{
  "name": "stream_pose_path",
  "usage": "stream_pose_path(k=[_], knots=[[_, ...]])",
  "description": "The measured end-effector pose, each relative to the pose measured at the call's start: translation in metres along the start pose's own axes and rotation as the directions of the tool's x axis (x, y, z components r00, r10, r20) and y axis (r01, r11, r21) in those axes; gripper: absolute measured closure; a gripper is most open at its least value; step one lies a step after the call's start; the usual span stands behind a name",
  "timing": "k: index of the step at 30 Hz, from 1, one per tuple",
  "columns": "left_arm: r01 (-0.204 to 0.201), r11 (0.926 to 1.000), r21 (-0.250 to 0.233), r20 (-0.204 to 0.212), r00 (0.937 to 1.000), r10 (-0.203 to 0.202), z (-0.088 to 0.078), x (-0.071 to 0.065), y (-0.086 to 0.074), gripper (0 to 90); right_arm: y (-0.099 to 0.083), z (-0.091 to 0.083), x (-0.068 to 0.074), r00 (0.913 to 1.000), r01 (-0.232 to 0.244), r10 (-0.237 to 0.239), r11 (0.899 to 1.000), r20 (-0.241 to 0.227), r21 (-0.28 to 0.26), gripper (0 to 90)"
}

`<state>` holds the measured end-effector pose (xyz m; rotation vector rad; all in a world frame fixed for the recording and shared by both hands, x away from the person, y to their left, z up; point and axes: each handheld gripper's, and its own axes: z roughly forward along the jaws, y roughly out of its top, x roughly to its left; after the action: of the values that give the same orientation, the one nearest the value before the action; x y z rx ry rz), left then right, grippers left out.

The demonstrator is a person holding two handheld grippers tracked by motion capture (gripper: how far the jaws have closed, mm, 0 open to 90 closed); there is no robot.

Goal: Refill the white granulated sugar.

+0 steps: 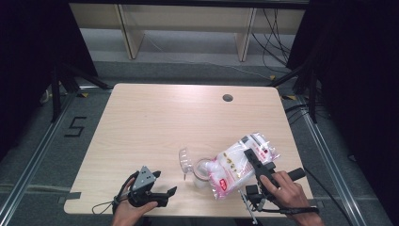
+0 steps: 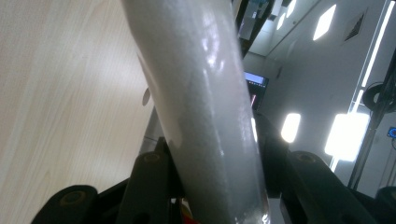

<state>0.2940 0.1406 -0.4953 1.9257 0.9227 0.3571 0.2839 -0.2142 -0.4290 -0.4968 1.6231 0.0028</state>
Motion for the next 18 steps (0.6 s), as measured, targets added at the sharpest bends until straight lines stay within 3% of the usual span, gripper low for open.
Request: stream_pose_path(k=[5,7,8,10,12,13,15,18], knots=[[0.0,1.0,0.0,-0.001,1.0,0.0,-0.0001,-0.0001,0.0,17.8,0.0006,-0.0004,-0.0023,0.9999,0.012,-0.012,1.0,0.001,-0.006,64.9],[0.001,1.0,0.001,-0.002,1.0,-0.001,-0.0002,-0.0004,-0.0001,17.8,0.0006,-0.0011,-0.0013,0.9999,-0.006,0.006,1.0,-0.012,0.008,65.0],[0.001,1.0,0.001,-0.002,1.0,-0.001,-0.0003,-0.0004,-0.0001,17.8,0.0007,-0.0011,-0.0033,0.9999,0.017,-0.017,1.0,-0.005,0.003,65.0],[0.001,1.0,-0.001,0.0,1.0,-0.001,-0.0001,-0.0001,-0.0001,17.8,0.0004,-0.0009,-0.0033,0.9999,0.017,-0.017,1.0,-0.004,-0.001,65.0],[0.006,1.0,-0.006,-0.003,1.0,-0.006,-0.0002,-0.0008,0.0001,17.9,0.0006,-0.0009,-0.0018,0.9999,-0.01,0.01,1.0,-0.001,-0.001,65.1],[-0.014,0.9999,-0.001,-0.003,0.9999,0.014,-0.0012,0.0003,0.0004,17.8,0.001,-0.0019,-0.0014,0.9997,-0.015,0.015,1.0,-0.018,0.016,65.1],[-0.003,0.9999,-0.011,0.0,1.0,0.003,-0.0006,0.0002,0.0002,17.8,-0.0001,0.0002,-0.0023,0.9999,0.012,-0.012,1.0,0.008,-0.01,65.2],[-0.013,0.9999,-0.003,-0.001,0.9999,0.013,-0.0008,0.0009,0.0004,17.9,-0.0004,-0.001,-0.0006,0.9998,-0.022,0.022,1.0,-0.001,0.002,65.3]])
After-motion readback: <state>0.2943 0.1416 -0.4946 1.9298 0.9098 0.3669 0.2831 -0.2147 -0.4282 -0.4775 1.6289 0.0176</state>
